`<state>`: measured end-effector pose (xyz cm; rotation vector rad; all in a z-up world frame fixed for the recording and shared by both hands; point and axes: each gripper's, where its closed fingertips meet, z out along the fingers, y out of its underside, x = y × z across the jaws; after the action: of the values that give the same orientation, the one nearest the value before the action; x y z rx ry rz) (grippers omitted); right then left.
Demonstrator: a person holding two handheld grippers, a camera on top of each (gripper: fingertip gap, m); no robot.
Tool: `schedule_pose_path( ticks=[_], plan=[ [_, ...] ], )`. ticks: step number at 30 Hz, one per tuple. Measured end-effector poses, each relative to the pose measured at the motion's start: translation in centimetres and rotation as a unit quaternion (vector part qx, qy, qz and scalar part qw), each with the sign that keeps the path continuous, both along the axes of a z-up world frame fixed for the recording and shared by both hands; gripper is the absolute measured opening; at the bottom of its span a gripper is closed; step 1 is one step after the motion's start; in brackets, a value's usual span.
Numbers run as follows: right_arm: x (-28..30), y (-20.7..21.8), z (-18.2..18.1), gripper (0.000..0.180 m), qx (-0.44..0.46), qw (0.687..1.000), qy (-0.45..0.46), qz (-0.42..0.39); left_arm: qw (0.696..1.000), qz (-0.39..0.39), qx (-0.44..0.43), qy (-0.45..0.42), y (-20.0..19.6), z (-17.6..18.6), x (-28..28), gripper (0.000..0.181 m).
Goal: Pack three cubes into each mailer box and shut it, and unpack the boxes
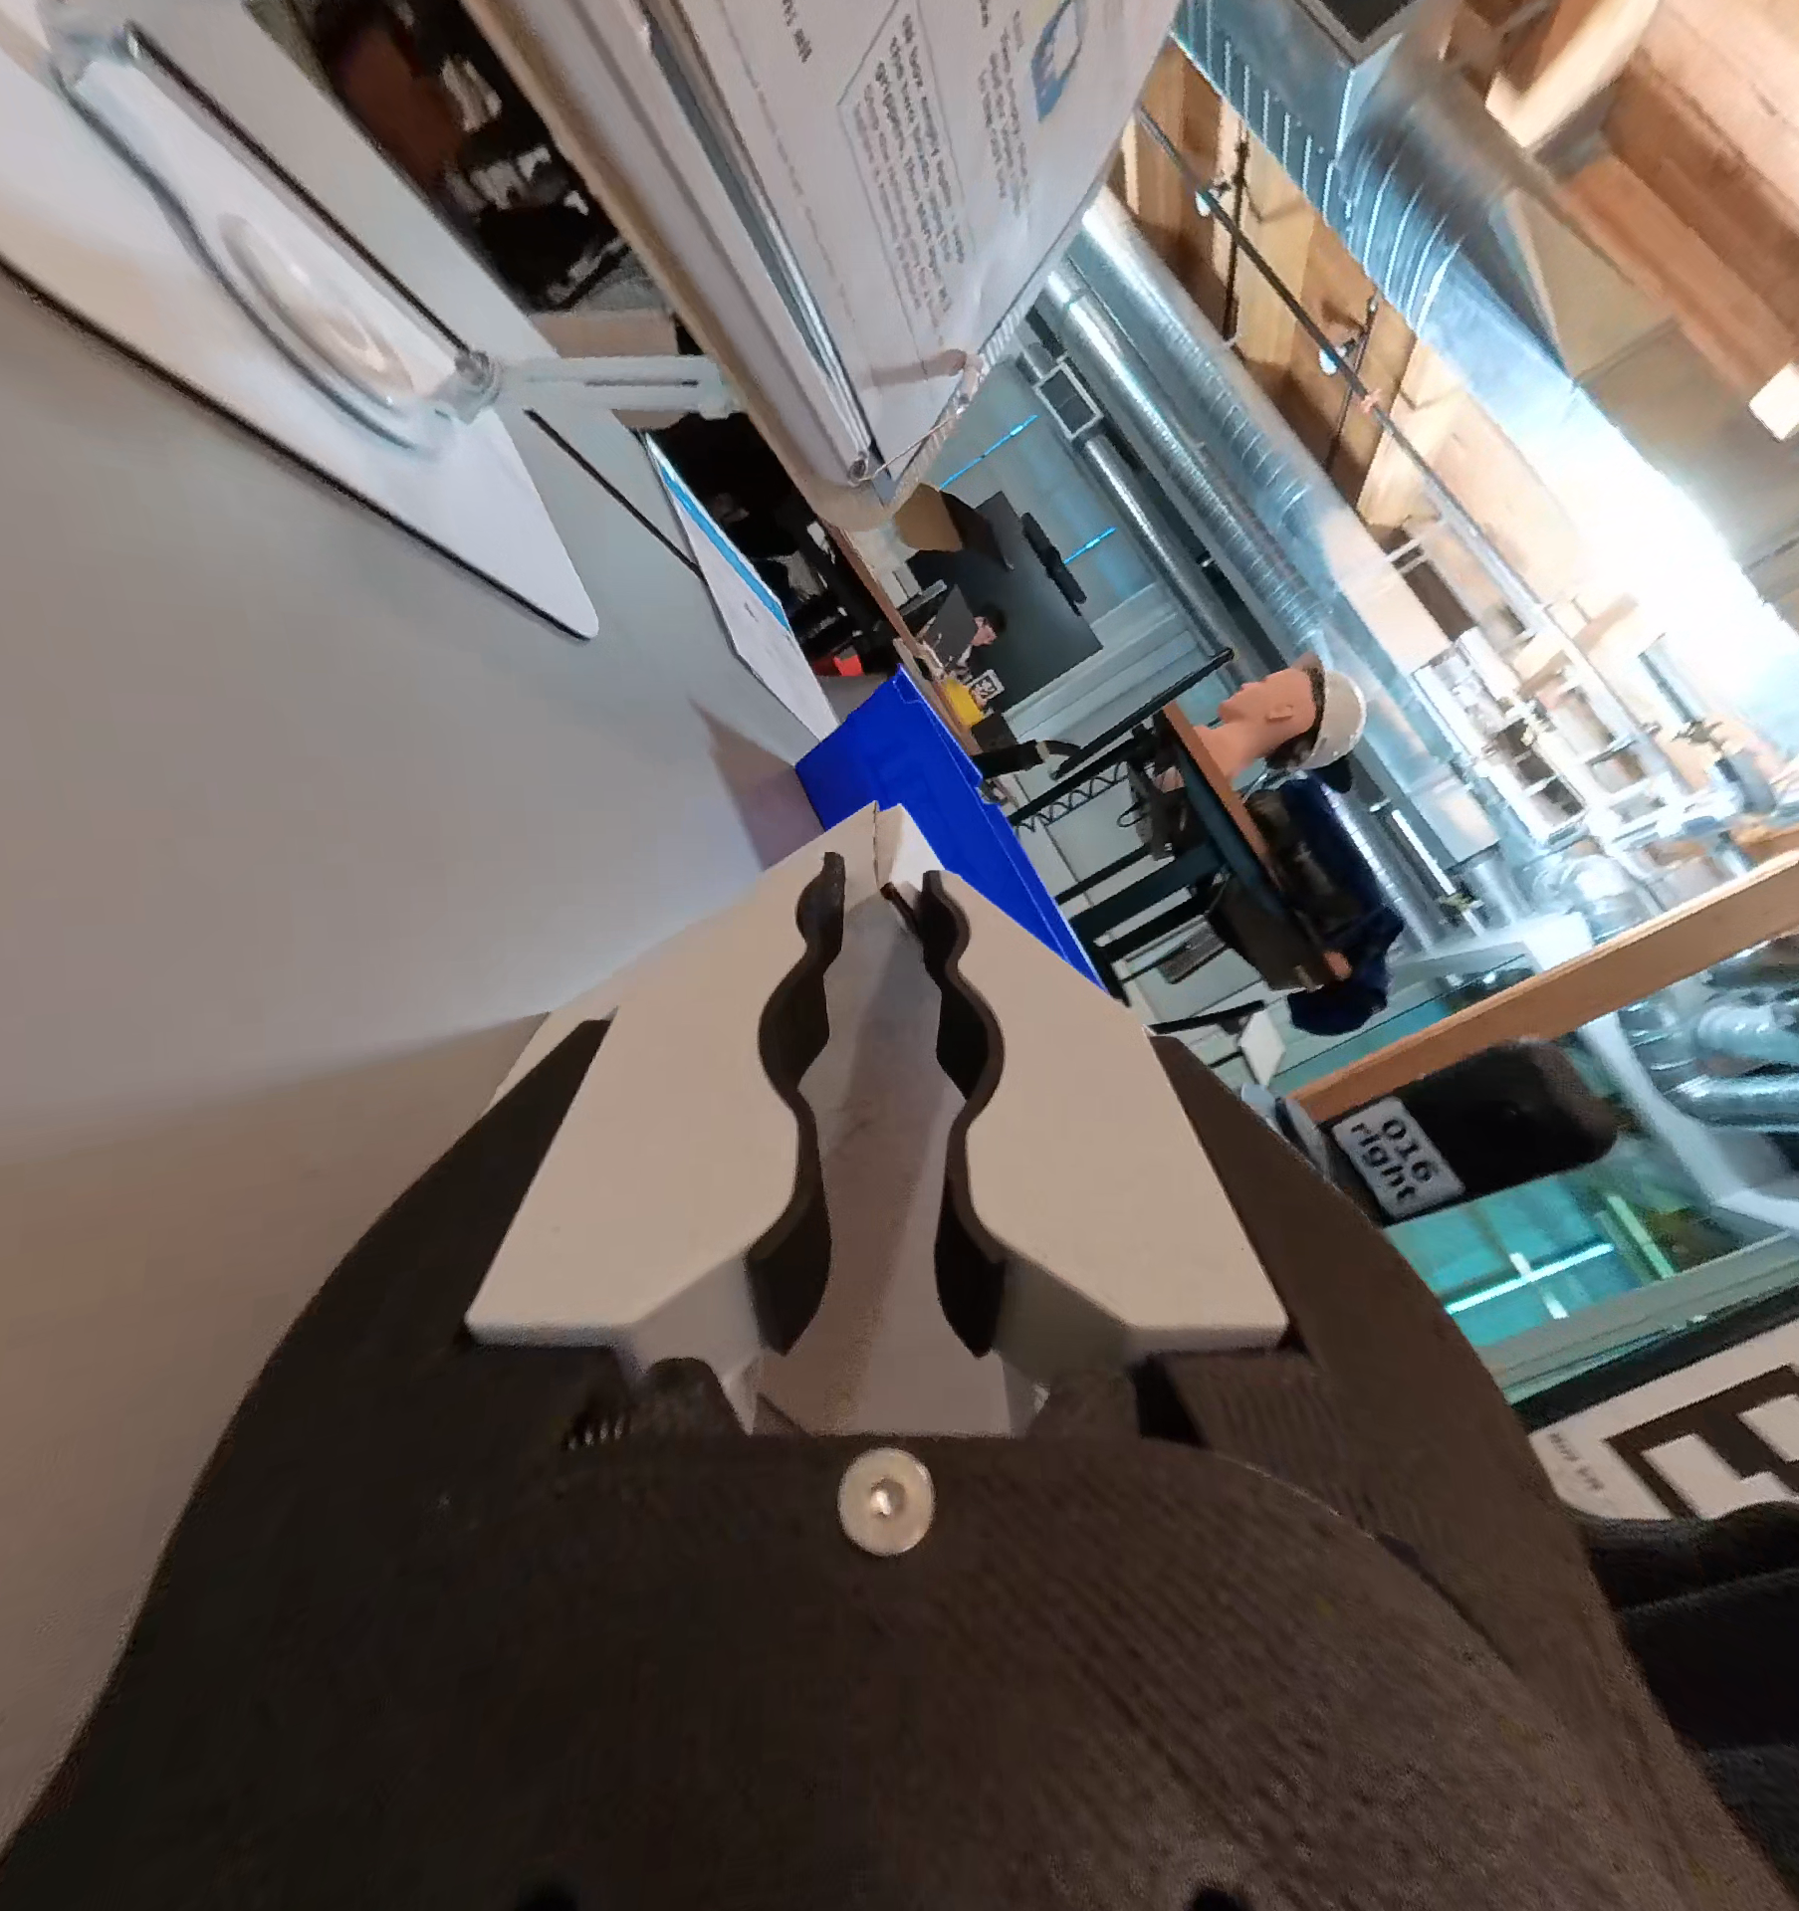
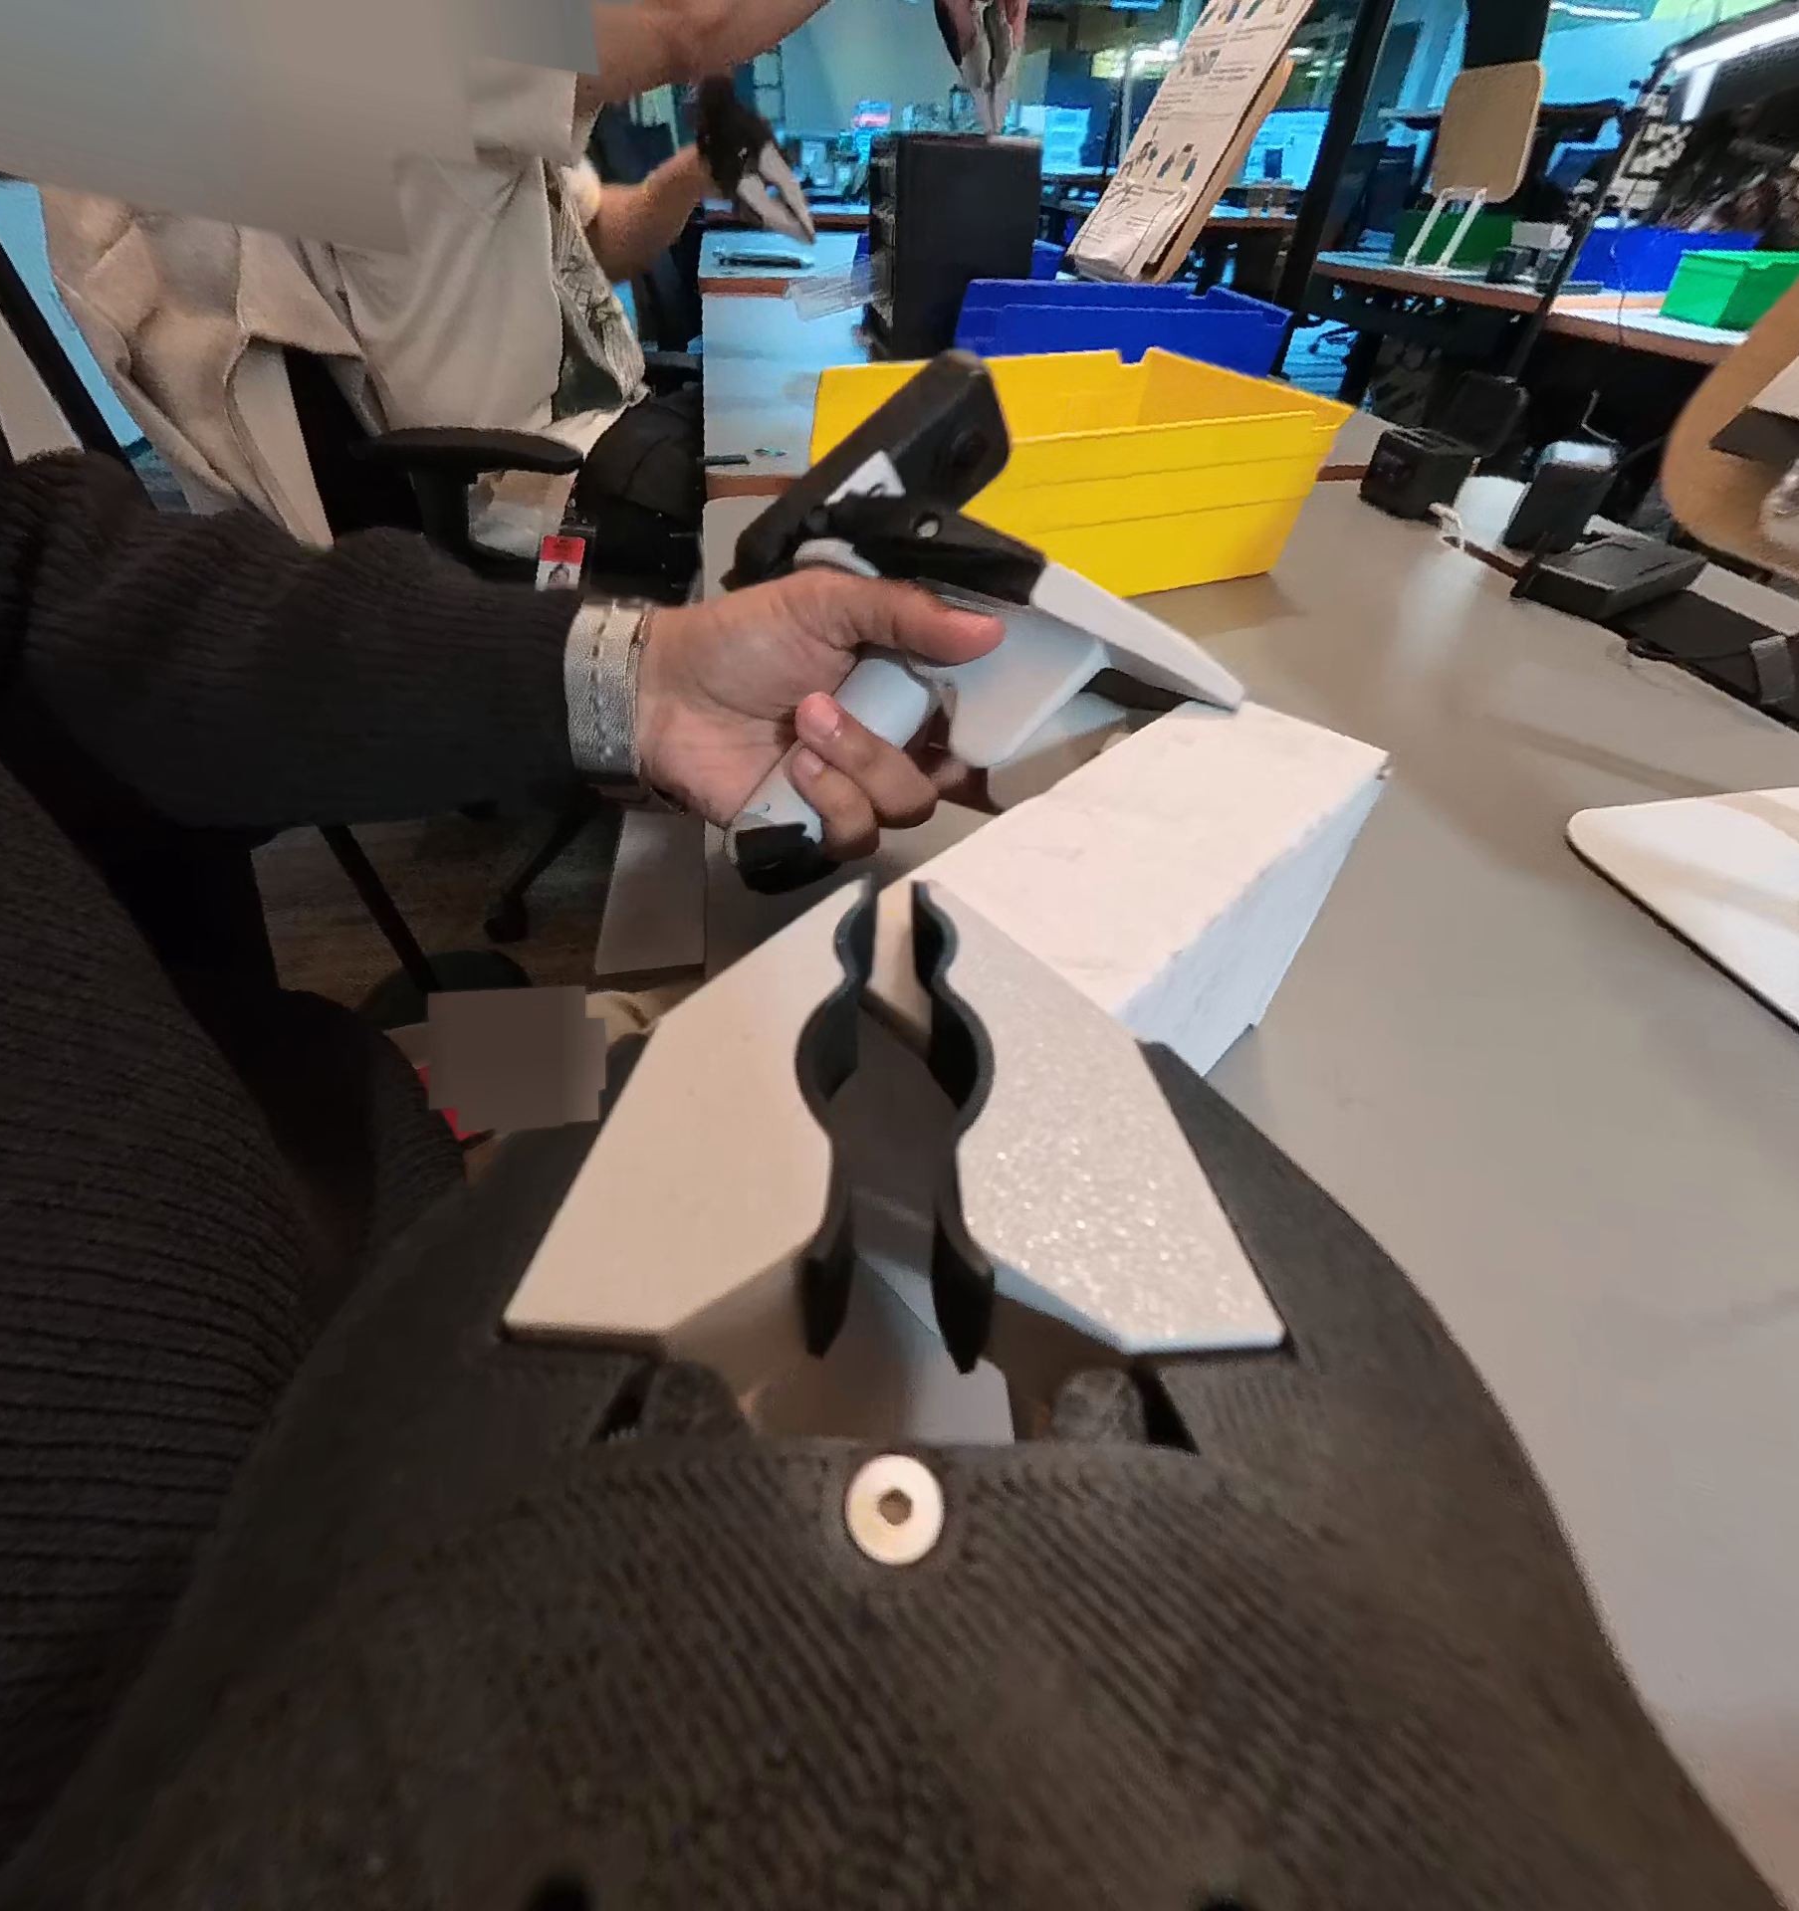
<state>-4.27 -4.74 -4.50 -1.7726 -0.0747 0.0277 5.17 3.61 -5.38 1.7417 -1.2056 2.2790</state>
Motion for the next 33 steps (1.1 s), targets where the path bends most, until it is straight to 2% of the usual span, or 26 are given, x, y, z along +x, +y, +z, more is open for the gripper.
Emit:
schedule_pose_path(
  ticks=[4, 7, 10, 11, 14, 16, 17, 19, 22, 25, 27, 29, 31, 32, 33],
  plan=[
    [2.6, -0.8, 2.0, 0.038, 0.041, 0.996, 0.043, -0.064, 0.997, 0.009, 0.021, -0.067, 0.6, 1.5, -0.8, 0.008],
    [3.9, -1.4, 2.3, 0.073, 0.052, 0.987, 0.042, -0.144, 0.996, 0.013, 0.039, -0.085, 1.1, 2.0, -1.0, 0.007],
    [3.7, -1.5, 0.3, 0.107, -0.003, 0.976, -0.014, -0.218, 0.993, 0.004, 0.093, -0.073, 0.2, 0.8, -1.0, 0.003],
    [3.7, -1.5, -0.5, 0.11, -0.031, 0.97, -0.033, -0.239, 0.992, 0.009, 0.103, -0.078, 0.0, 0.7, -1.0, 0.001],
    [3.6, -1.2, -1.3, 0.103, -0.057, 0.961, -0.012, -0.271, 0.989, -0.003, 0.123, -0.085, -1.3, 0.7, -1.3, 0.003],
    [3.8, -1.0, -2.6, 0.079, -0.083, 0.96, -0.003, -0.267, 0.986, -0.027, 0.136, -0.092, -2.6, 0.7, -1.8, 0.003],
    [3.9, -1.1, -2.9, 0.074, -0.086, 0.961, -0.009, -0.261, 0.985, -0.031, 0.142, -0.096, -3.0, 0.7, -2.0, 0.006],
    [3.9, -1.4, -2.9, 0.073, -0.082, 0.966, -0.013, -0.245, 0.982, -0.033, 0.155, -0.105, -3.4, 1.0, -2.3, 0.007],
    [4.9, -2.5, -1.7, 0.072, -0.069, 0.965, -0.045, -0.249, 0.981, -0.032, 0.154, -0.112, -3.5, 1.5, -2.5, 0.034],
    [6.4, -4.6, 0.9, 0.072, -0.052, 0.947, -0.161, -0.272, 0.992, -0.014, 0.078, -0.1, -2.2, 2.5, -2.3, 0.039],
    [6.9, -5.8, 2.3, 0.072, -0.06, 0.915, -0.278, -0.288, 0.997, -0.048, -0.007, -0.061, -1.8, 2.5, -2.4, 0.043],
    [5.3, -5.8, 2.7, 0.072, -0.074, 0.863, -0.439, -0.236, 0.985, -0.136, -0.109, -0.012, -2.7, 2.3, -3.1, 0.052],
    [3.2, -5.3, 0.9, 0.071, -0.109, 0.769, -0.611, -0.152, 0.964, -0.2, -0.171, 0.028, -3.6, 1.8, -3.9, 0.062],
    [2.6, -5.2, -0.3, 0.071, -0.13, 0.718, -0.673, -0.124, 0.961, -0.213, -0.17, 0.041, -4.0, 1.4, -4.1, 0.068],
    [2.3, -4.9, -1.0, 0.071, -0.14, 0.681, -0.711, -0.107, 0.963, -0.218, -0.149, 0.049, -4.5, 0.9, -4.2, 0.074]
  ],
)
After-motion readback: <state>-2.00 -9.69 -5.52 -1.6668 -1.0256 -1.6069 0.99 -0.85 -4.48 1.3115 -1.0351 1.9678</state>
